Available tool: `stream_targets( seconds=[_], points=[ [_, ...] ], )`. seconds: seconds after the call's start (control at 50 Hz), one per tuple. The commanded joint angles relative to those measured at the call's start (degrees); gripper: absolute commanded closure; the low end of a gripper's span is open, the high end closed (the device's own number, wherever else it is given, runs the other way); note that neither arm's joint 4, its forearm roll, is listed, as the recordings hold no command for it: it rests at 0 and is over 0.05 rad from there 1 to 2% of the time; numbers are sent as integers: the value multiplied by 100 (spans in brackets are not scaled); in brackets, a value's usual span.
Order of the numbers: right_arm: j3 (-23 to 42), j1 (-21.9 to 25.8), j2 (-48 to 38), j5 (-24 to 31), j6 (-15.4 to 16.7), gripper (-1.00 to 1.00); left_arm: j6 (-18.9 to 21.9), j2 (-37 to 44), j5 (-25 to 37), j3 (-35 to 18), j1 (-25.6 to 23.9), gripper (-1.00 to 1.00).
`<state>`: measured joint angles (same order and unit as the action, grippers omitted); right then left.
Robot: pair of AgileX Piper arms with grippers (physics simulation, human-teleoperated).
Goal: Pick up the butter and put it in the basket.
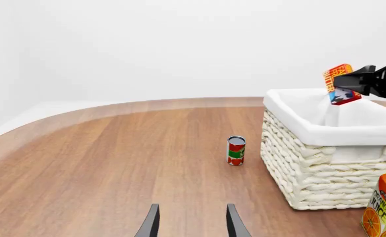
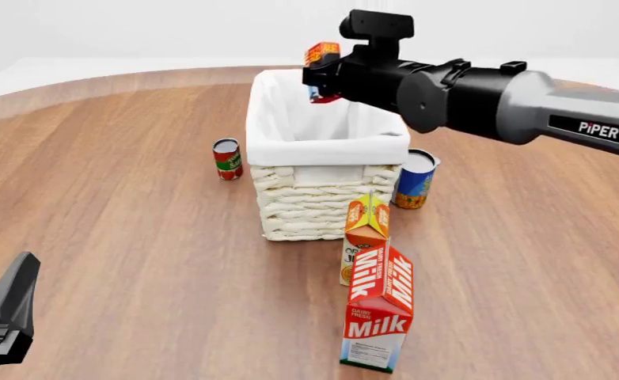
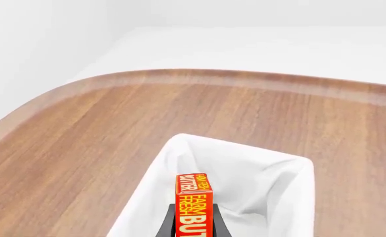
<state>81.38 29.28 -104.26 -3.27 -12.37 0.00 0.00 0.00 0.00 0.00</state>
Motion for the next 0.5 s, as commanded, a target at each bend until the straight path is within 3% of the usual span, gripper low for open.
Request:
stream_targets(
  seconds=[0.02,0.5],
  points=[
    [93,10,34,-52,-86,100,0,0,0,0,0,-100],
    [118,-103,-164,-145,-162,100,0,0,0,0,0,-100]
  ],
)
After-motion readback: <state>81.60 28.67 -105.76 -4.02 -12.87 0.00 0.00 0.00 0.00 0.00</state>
